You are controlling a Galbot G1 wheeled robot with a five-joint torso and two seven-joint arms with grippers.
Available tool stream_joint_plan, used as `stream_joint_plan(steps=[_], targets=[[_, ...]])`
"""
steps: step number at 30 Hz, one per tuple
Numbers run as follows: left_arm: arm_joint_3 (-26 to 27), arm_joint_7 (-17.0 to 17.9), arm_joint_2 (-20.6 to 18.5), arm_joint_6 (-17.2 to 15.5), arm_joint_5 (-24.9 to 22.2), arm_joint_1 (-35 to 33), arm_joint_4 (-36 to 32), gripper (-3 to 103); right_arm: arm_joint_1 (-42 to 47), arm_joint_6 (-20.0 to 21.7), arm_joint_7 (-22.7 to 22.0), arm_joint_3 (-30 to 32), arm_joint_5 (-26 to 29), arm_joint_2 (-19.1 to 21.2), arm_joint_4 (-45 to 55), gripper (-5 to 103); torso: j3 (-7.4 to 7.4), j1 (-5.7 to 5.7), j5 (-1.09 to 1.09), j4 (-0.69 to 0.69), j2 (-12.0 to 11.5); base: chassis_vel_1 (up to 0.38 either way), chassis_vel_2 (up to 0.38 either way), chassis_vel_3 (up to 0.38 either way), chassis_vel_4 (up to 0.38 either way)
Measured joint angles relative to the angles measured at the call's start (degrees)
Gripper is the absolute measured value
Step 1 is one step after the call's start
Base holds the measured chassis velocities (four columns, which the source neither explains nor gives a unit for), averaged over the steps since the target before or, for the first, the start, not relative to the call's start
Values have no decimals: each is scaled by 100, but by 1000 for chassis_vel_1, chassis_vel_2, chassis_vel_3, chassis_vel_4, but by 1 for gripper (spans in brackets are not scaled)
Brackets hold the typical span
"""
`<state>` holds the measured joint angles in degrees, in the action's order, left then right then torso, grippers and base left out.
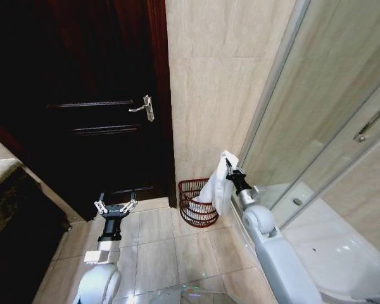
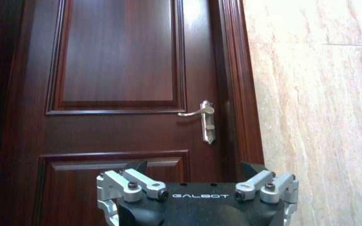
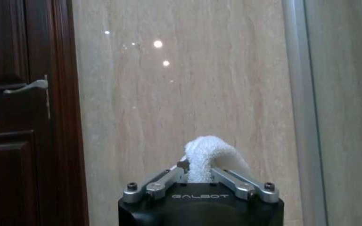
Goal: Discard the used towel into the hamper.
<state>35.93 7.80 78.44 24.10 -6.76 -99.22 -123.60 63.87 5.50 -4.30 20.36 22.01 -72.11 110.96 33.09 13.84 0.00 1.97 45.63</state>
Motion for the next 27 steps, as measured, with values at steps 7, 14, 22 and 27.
stream_joint_plan(steps=[7,14,22,27], targets=[[-14,-11,19,-9,0,-2,-14,99,59,-1,-20,57,34,-4,21,4,-53,-44,1,2,-107,0,0,0,0],[-15,-11,16,-18,3,6,-23,100,101,9,-9,81,82,-6,44,4,-134,-113,0,2,-257,0,0,0,0],[-3,-14,14,-19,8,-12,-25,100,115,-3,58,80,75,-50,27,4,-258,-199,0,2,-464,0,0,0,0],[4,-15,0,-19,1,6,-19,100,110,-18,67,69,75,-54,24,4,-325,-248,0,2,-578,-13,22,15,-15]])
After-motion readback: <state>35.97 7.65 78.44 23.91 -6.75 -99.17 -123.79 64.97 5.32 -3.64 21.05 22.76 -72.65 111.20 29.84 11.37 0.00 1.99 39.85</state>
